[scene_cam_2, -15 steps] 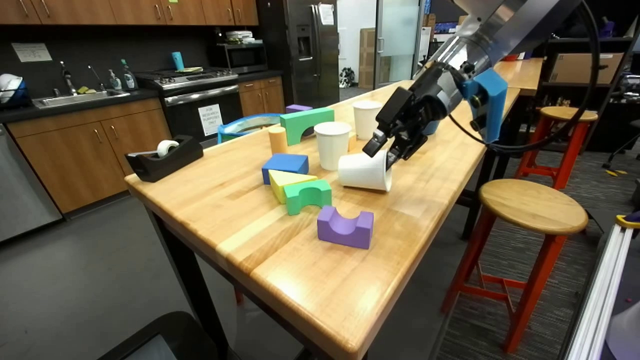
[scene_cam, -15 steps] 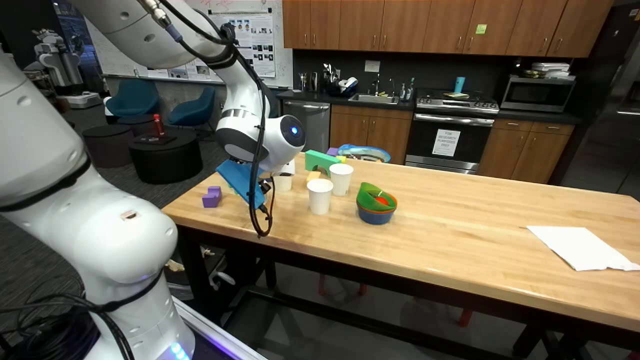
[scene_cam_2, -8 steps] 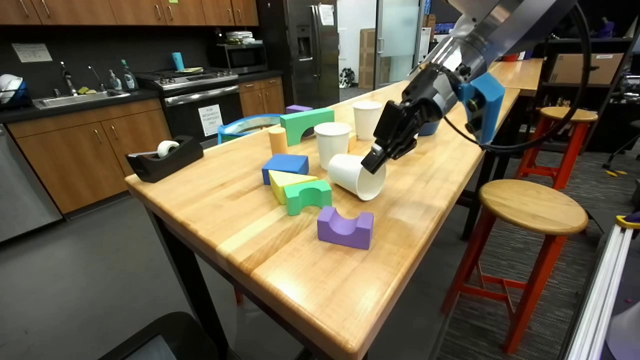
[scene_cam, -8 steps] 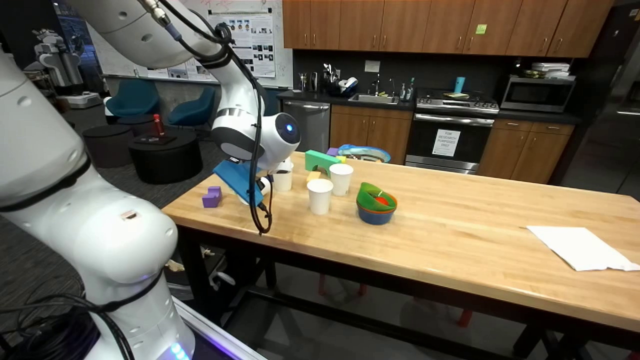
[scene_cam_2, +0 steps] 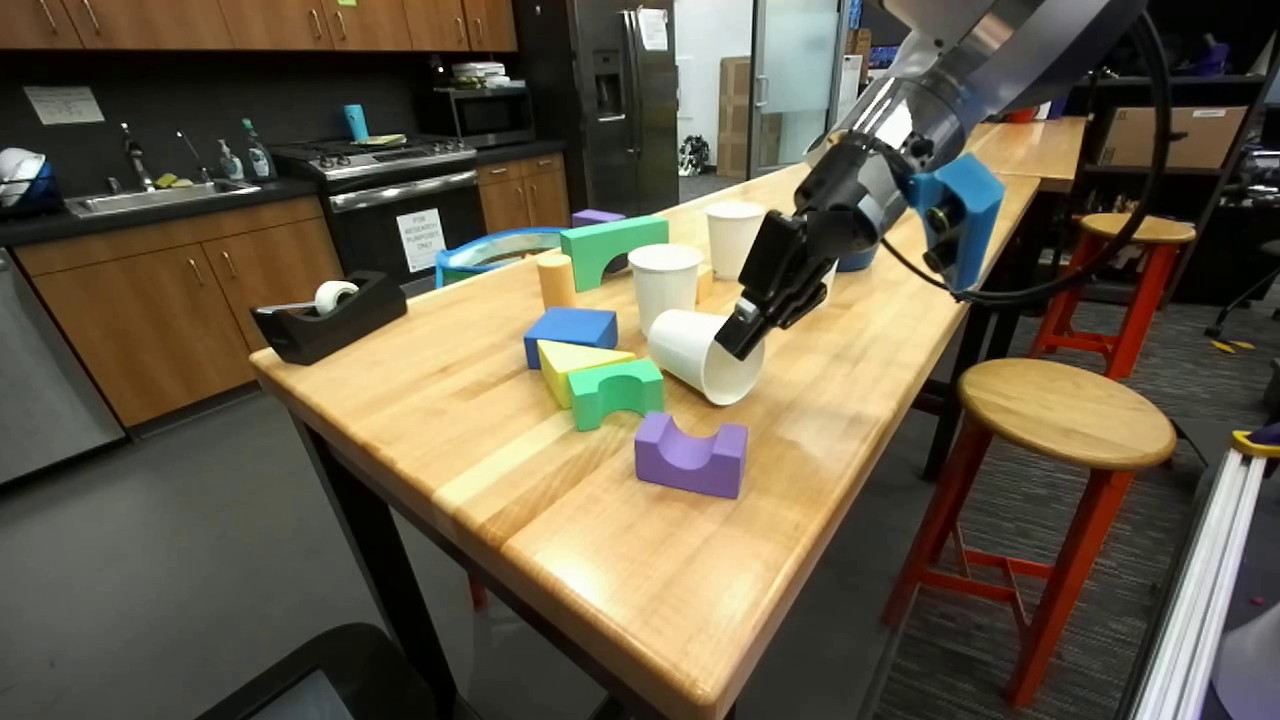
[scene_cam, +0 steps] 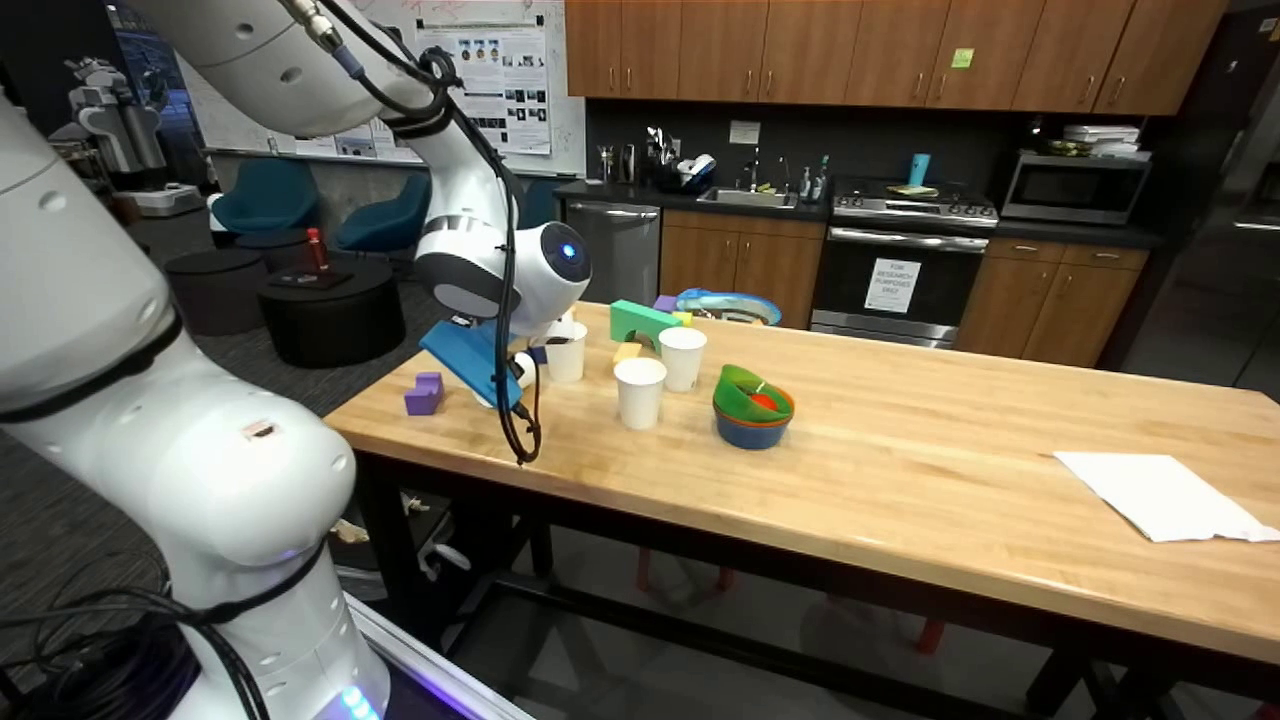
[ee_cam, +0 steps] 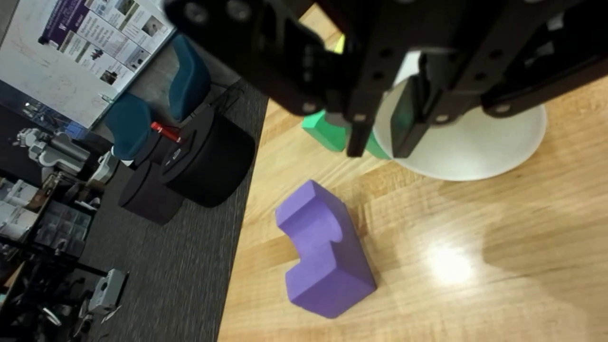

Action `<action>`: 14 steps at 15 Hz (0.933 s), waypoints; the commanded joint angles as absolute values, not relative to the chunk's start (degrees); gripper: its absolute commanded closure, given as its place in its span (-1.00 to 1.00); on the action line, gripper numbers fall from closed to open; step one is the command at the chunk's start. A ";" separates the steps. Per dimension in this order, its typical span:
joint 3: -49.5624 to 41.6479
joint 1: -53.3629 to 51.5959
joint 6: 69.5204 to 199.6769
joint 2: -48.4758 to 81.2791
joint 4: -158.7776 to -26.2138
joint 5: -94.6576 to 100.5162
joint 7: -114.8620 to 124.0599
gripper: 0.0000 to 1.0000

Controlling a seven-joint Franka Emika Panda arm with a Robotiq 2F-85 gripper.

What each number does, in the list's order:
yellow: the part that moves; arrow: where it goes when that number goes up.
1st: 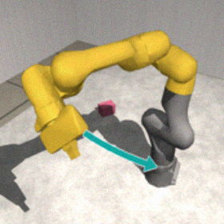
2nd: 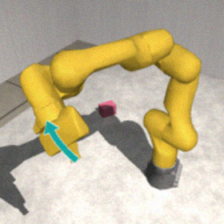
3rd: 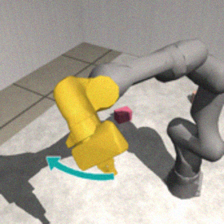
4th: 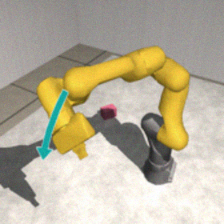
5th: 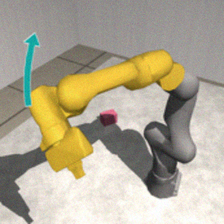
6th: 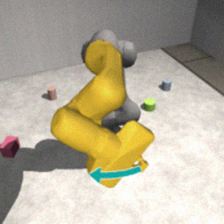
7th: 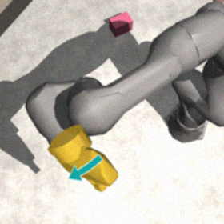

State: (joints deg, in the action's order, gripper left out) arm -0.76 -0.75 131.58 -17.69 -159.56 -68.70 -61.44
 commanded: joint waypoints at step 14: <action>1.56 -2.90 138.37 -17.42 -159.26 -74.91 -64.71 -1.00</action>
